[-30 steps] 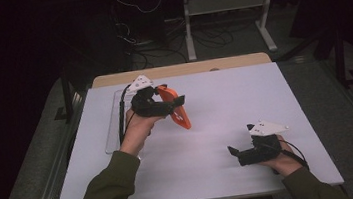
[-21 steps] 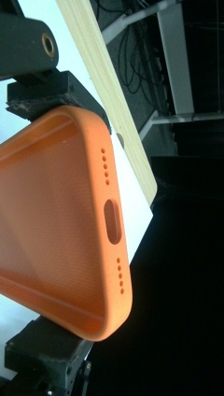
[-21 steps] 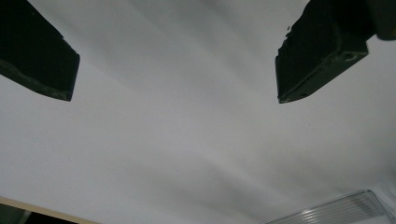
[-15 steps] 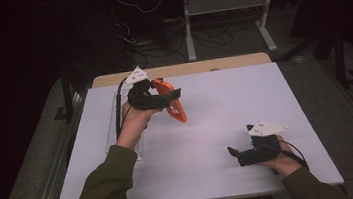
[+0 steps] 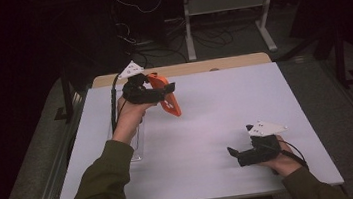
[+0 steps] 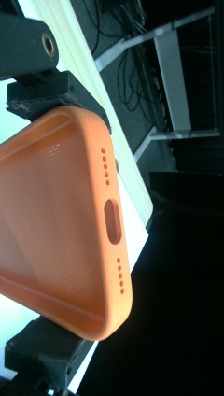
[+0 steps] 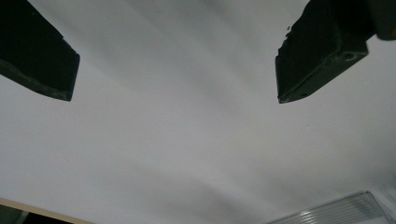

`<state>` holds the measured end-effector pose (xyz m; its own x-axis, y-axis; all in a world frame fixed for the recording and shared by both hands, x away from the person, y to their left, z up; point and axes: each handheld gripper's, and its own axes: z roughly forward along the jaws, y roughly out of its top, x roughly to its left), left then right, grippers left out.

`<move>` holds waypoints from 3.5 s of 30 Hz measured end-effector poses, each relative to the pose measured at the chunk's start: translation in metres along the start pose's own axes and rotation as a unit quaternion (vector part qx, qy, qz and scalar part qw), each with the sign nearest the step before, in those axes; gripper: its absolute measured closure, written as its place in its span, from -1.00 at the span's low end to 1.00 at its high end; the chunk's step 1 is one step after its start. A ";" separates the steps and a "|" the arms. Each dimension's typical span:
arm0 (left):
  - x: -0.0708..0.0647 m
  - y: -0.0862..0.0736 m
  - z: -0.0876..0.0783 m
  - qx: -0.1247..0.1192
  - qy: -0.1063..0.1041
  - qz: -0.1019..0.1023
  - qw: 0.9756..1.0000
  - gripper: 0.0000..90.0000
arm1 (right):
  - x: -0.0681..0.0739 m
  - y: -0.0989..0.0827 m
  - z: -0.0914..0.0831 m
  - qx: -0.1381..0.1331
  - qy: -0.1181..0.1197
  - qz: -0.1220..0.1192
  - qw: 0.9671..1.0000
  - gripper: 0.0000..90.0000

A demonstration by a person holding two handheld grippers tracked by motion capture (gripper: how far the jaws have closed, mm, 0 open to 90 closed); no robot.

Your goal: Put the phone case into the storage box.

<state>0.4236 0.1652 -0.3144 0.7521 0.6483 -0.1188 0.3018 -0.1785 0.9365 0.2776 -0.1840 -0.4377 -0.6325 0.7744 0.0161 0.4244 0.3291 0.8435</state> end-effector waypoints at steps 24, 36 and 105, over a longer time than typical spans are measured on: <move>0.035 0.016 -0.010 -0.011 0.049 -0.008 0.999 -0.68 | 0.001 0.000 0.001 -0.001 0.003 0.003 1.000 -1.00; 0.051 0.021 -0.016 -0.013 0.079 -0.009 0.997 -0.68 | 0.001 0.000 0.001 -0.001 0.004 0.003 1.000 -1.00; 0.114 -0.029 -0.006 0.053 0.308 -0.053 0.948 -0.68 | 0.002 0.000 0.001 0.002 0.005 -0.002 1.000 -1.00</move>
<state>0.4970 0.2488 -0.3529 0.2381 0.9706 0.0348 0.4384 -0.1393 0.8879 0.2775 -0.1819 -0.4383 -0.6410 0.7673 0.0185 0.4242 0.3341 0.8417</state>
